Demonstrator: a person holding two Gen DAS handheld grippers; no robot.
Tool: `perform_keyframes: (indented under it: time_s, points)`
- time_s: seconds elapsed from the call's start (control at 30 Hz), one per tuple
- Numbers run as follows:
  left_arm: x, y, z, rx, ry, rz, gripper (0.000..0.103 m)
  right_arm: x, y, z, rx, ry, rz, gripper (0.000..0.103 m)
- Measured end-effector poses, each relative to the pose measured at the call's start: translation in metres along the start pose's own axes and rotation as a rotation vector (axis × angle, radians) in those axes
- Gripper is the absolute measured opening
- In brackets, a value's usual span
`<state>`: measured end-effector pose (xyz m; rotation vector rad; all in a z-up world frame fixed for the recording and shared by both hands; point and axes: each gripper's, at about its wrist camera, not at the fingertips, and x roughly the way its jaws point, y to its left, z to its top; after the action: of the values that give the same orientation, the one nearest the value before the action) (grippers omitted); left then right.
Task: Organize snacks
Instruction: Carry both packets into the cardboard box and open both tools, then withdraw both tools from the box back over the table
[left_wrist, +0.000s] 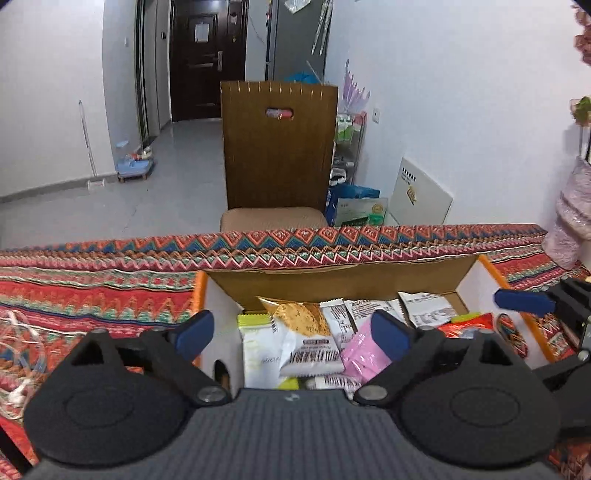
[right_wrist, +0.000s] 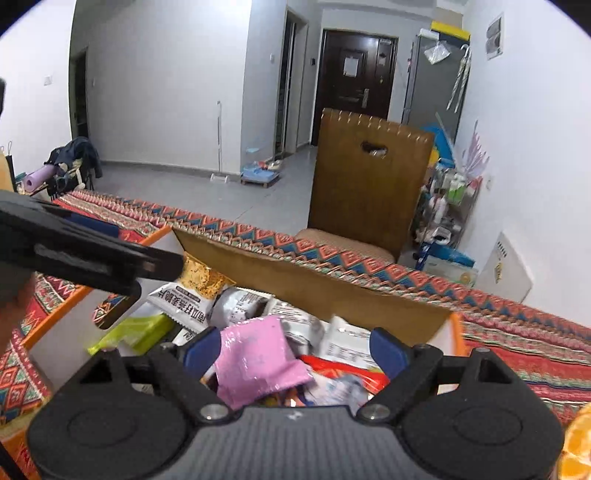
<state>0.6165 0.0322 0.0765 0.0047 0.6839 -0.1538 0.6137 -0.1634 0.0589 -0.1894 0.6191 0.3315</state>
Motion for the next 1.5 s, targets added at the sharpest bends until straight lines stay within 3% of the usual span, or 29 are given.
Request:
perform_keyframes:
  time_s: [0.1, 0.3, 0.43, 0.6, 0.8, 0.9, 1.03, 1.23, 1.5]
  points:
    - [-0.041, -0.007, -0.005, 0.058, -0.073, 0.006, 0.1, -0.04, -0.006, -0.006, 0.012, -0.055, 0.013, 0.087]
    - [-0.138, -0.03, -0.037, 0.132, -0.188, 0.016, 0.101, -0.136, -0.006, -0.028, 0.013, -0.172, 0.047, 0.089]
    - [-0.201, -0.051, -0.085, 0.195, -0.294, -0.007, 0.103, -0.196, 0.007, -0.058, -0.009, -0.249, 0.026, 0.092]
    - [-0.258, -0.072, -0.158, 0.239, -0.356, 0.033, 0.103, -0.254, 0.025, -0.108, -0.033, -0.291, 0.006, 0.096]
    - [-0.299, -0.08, -0.238, 0.135, -0.314, 0.03, 0.103, -0.302, 0.049, -0.178, -0.038, -0.284, -0.017, 0.097]
    - [-0.308, -0.077, -0.27, 0.046, -0.243, -0.01, 0.103, -0.315, 0.056, -0.215, 0.028, -0.262, -0.009, 0.098]
    - [-0.317, -0.077, -0.303, 0.0, -0.199, 0.011, 0.103, -0.321, 0.064, -0.259, 0.125, -0.189, -0.01, 0.098]
    - [-0.318, -0.068, -0.326, -0.041, -0.13, 0.057, 0.103, -0.324, 0.07, -0.305, 0.181, -0.11, 0.019, 0.098]
    - [-0.3, -0.055, -0.32, -0.038, -0.112, 0.083, 0.103, -0.315, 0.064, -0.304, 0.175, -0.08, -0.015, 0.098]
